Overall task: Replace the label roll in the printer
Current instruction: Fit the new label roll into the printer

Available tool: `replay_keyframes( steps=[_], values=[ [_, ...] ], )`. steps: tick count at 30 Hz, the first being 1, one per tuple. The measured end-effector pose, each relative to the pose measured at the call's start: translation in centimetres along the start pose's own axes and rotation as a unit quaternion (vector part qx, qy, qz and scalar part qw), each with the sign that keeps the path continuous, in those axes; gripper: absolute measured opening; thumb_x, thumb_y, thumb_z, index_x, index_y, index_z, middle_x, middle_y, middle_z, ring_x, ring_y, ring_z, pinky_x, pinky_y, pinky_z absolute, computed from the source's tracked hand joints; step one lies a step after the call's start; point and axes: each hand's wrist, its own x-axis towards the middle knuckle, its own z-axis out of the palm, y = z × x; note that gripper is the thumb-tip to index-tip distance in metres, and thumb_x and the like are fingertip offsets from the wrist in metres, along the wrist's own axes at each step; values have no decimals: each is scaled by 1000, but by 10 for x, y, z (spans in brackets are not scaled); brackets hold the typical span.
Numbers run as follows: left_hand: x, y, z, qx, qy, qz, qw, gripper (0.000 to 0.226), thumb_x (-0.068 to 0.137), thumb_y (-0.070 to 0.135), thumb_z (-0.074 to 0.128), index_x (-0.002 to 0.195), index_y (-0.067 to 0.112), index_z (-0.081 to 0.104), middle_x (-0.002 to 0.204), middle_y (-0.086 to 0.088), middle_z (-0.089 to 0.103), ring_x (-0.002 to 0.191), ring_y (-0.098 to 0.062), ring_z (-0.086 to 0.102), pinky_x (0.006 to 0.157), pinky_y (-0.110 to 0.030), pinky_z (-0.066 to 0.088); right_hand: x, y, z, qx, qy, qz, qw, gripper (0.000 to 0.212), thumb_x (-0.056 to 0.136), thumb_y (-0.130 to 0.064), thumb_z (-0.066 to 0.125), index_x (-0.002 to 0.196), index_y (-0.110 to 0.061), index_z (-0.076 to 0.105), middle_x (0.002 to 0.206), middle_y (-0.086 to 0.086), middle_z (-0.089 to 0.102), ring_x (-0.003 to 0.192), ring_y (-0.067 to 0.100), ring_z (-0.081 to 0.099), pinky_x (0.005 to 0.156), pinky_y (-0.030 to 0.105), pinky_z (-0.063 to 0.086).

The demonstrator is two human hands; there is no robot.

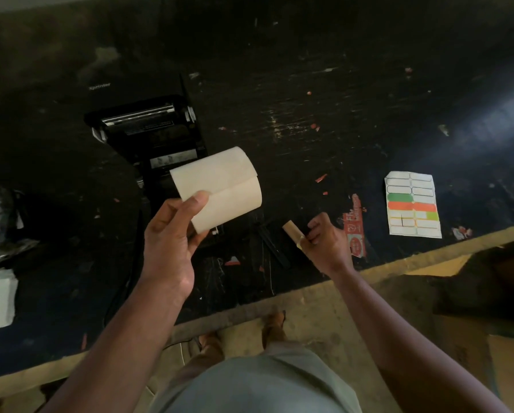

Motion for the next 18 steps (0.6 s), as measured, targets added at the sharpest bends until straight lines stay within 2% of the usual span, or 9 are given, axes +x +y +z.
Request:
replay_keyframes(
  steps=[2,4,7,9,12,15,18],
  values=[
    [0,0,-6,-4,3,0,1000,10,74,41,86,72,45,78,126,5,71,125,-22,66,90,-32,54,4,-9,-1,-36,12,-73,997,45,88,-24,81,124,-26,54,111,-7,64,98,11,65,80,30,56],
    [1,-1,-14,-9,9,-5,1000,8,76,39,81,75,47,79,128,5,71,123,-19,67,91,-32,54,16,-28,-2,-73,0,-183,980,45,91,-24,77,130,-28,55,122,-4,63,110,13,63,91,36,58],
    [1,-1,-26,-22,16,-24,999,12,74,40,78,81,49,81,115,12,78,118,-17,70,91,-32,55,43,-70,4,-181,-130,-290,931,49,91,-17,72,135,-32,57,137,-3,61,129,19,57,108,46,51],
    [1,-1,-34,-36,17,-39,998,17,72,40,82,86,50,82,105,15,82,113,-17,74,90,-32,57,59,-94,13,-251,-240,-298,889,53,92,-14,70,140,-33,58,146,-1,58,135,21,54,112,48,46],
    [0,-3,-44,-66,15,-62,996,25,73,39,83,96,48,82,115,8,81,114,-19,75,89,-32,59,74,-107,26,-299,-330,-268,854,46,95,-10,67,136,-32,64,145,1,58,133,23,57,107,41,48],
    [-1,-2,-49,-83,2,-65,994,33,68,43,84,101,47,83,117,6,81,115,-20,76,91,-33,59,80,-112,28,-289,-330,-238,867,31,96,-7,68,121,-25,72,138,1,63,128,22,61,109,39,50],
    [0,-1,-53,-97,-24,-71,992,45,64,44,87,108,46,82,121,4,80,117,-21,75,89,-32,61,80,-116,15,-264,-302,-222,889,27,96,-7,68,119,-21,74,137,1,63,127,20,61,108,33,49]
  ],
)
